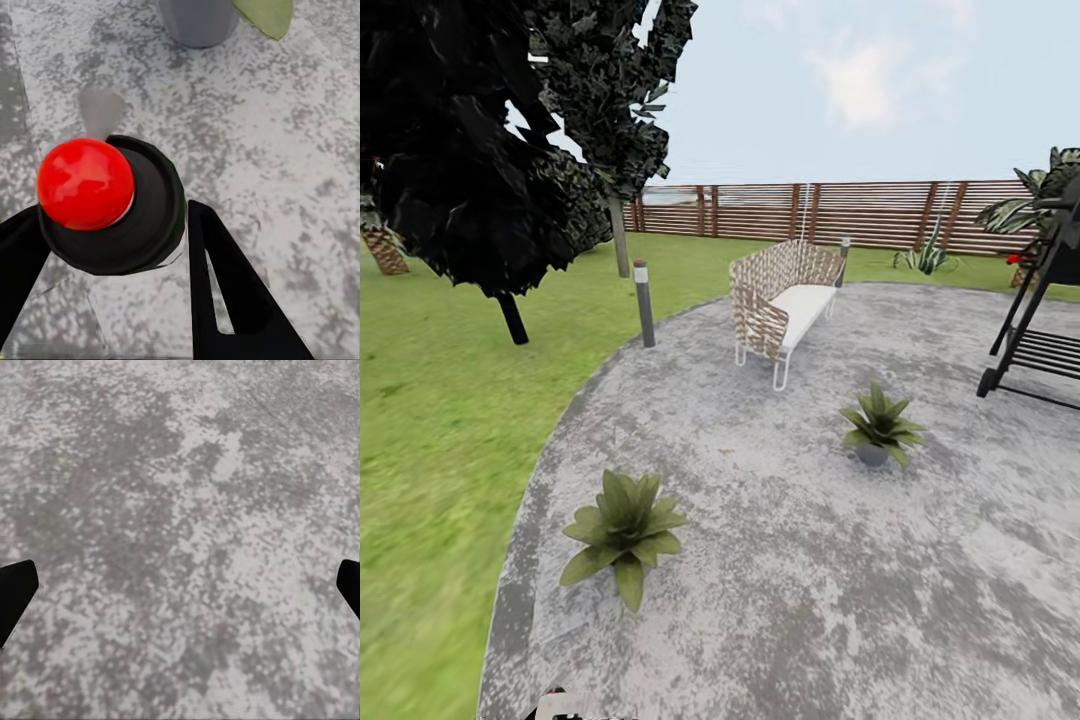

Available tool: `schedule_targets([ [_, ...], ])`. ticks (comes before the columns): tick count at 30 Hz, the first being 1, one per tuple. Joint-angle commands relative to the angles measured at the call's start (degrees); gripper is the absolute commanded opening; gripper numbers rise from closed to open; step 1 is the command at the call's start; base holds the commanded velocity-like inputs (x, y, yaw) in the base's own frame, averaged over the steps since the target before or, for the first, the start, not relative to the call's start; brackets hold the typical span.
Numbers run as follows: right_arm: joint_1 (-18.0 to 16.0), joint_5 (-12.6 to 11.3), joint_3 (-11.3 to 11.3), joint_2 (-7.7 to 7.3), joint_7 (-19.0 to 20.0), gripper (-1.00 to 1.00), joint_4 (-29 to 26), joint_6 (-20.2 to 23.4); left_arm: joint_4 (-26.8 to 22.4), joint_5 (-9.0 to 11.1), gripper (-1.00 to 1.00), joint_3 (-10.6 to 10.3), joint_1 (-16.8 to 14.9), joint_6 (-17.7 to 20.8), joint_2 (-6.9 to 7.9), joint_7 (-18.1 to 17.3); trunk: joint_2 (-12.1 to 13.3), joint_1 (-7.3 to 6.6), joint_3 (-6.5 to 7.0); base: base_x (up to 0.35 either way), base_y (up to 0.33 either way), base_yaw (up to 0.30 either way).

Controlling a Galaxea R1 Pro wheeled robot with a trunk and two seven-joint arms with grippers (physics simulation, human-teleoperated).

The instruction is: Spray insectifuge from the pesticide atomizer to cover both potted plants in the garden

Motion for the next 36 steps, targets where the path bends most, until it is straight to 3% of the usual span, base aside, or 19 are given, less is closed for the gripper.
schedule_targets([
  [1,0.0,0.0,0.0,-0.01,0.0,1.0,0.0,-0.2,0.0,0.0,-1.0,0.2,0.1,-0.2,-0.02,0.0,0.0,-0.01,-0.05,0.02,-0.011,0.277],
  [11,0.0,0.0,0.0,-0.02,0.0,1.0,0.0,-0.2,0.0,-0.1,-1.0,0.2,0.5,-0.3,-0.02,0.0,0.0,-0.01,-0.05,-0.11,-0.178,0.276],
  [21,0.0,0.0,0.0,-0.01,0.0,1.0,0.0,-0.2,-0.1,0.2,-1.0,0.3,0.5,-0.2,0.03,0.1,0.0,-0.01,-0.05,0.125,-0.207,0.265],
  [36,0.0,-0.1,-0.1,-0.07,0.0,1.0,-0.6,-0.1,-1.0,-0.7,-1.0,-0.4,0.0,0.0,0.36,-0.8,0.0,-0.01,-0.05,0.013,-0.008,0.016],
])
